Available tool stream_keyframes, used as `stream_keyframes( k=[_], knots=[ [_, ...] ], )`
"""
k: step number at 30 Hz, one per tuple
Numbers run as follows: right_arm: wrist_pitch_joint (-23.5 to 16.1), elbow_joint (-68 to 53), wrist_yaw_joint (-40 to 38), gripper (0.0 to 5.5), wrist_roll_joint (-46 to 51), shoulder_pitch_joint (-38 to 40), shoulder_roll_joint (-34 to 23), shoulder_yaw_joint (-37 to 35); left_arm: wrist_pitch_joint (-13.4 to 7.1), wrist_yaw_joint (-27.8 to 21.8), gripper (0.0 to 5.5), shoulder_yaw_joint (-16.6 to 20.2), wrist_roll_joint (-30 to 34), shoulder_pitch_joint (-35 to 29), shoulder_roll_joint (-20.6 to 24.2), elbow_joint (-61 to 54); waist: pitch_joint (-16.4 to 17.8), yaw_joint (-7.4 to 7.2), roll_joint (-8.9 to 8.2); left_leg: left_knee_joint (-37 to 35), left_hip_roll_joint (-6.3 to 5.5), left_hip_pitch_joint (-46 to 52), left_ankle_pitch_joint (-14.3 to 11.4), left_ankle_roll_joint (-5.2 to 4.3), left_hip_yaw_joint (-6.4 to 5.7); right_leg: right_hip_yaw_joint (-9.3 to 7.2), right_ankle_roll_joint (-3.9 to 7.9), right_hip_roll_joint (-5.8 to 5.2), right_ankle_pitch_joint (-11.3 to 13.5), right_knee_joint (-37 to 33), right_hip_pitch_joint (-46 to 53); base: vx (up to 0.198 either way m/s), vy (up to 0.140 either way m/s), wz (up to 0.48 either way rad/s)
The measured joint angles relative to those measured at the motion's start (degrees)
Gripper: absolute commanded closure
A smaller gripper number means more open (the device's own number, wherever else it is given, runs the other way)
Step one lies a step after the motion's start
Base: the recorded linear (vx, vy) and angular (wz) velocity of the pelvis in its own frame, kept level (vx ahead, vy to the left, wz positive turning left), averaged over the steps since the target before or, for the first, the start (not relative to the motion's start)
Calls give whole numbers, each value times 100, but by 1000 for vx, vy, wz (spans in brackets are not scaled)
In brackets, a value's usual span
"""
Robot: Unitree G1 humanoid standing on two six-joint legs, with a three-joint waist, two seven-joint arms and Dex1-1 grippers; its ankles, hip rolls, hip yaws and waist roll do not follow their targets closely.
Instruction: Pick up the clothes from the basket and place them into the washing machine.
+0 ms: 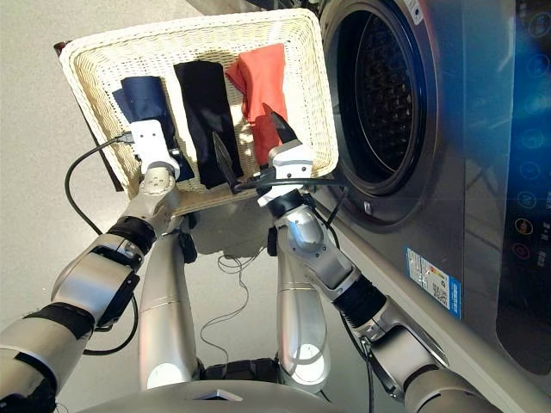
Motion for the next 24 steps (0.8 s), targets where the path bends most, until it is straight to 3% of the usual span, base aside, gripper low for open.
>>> stream_keyframes(
  k=[6, 12, 14, 17, 20, 24],
  knots=[
    [-4, 8, 124, 0, 221, 16, 1, 11, -13, 0, 550, -19, -13, 202, -43, -230, 0, 14, -1, -83, -27, 125, 2, -2, 20, 16, 7, -4, 9, -48, 80, 0, 0, 0],
    [32, 61, 2, 0, 362, 149, -53, -100, -132, 128, 550, -239, -318, 1428, -83, -1953, -8, 91, -12, -464, -91, 505, 55, -17, 41, 9, 35, -37, 101, -388, 407, -37, -3, -11],
    [101, 83, -97, 0, 366, 140, -88, -222, -226, 173, 550, -347, -303, 1789, -86, -2414, -6, 189, -11, -601, -137, 628, 93, -26, 51, 9, 35, -68, 171, -467, 473, 0, 0, 0],
    [194, 77, -95, 0, 483, 116, -137, -321, -269, 242, 550, -285, -170, 2392, 57, -3624, -5, 228, -10, -878, -180, 842, 186, -12, 142, 20, 50, -100, 282, -756, 668, 0, 0, 0],
    [240, 80, -78, 0, 864, 89, -194, -382, -289, 330, 550, -161, 354, 2690, 319, -4383, -6, 350, -10, -980, -169, 1025, 201, -17, 186, 41, 39, -93, 328, -890, 835, 0, 0, 0],
    [270, 15, 187, 0, 1583, -177, -717, -330, -322, 493, 550, -144, 1983, 2757, 1078, -5058, -5, 468, -10, -981, -152, 1017, 210, -24, 200, 50, 33, -81, 374, -946, 843, 0, 0, 0]
  ],
)
